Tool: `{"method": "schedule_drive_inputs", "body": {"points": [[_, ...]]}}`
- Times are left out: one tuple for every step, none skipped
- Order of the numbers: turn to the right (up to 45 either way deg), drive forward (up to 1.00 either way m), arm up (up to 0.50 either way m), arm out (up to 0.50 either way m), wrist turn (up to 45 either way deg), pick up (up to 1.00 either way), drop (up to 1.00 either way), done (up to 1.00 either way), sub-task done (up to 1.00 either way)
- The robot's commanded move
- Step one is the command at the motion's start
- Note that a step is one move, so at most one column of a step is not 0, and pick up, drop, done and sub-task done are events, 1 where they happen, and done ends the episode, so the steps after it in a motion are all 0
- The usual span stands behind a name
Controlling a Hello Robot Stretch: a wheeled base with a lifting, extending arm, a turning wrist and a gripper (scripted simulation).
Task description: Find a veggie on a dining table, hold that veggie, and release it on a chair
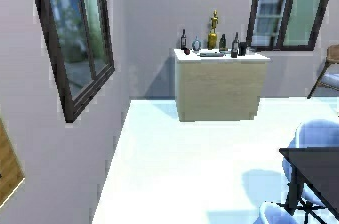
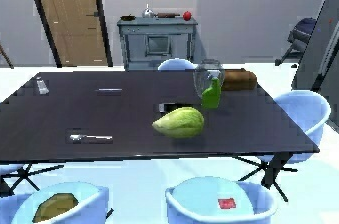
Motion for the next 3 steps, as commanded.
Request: {"method": "schedule_drive_inputs", "body": {"points": [[0.0,0.00,0.50,0.00,0.0,0.00,0.00,0.00,0.00],[0.0,0.00,0.38,0.00,0.0,0.00,0.00,0.00,0.00],[0.0,0.00,0.00,0.40,0.0,0.00,0.00,0.00,0.00]]}}
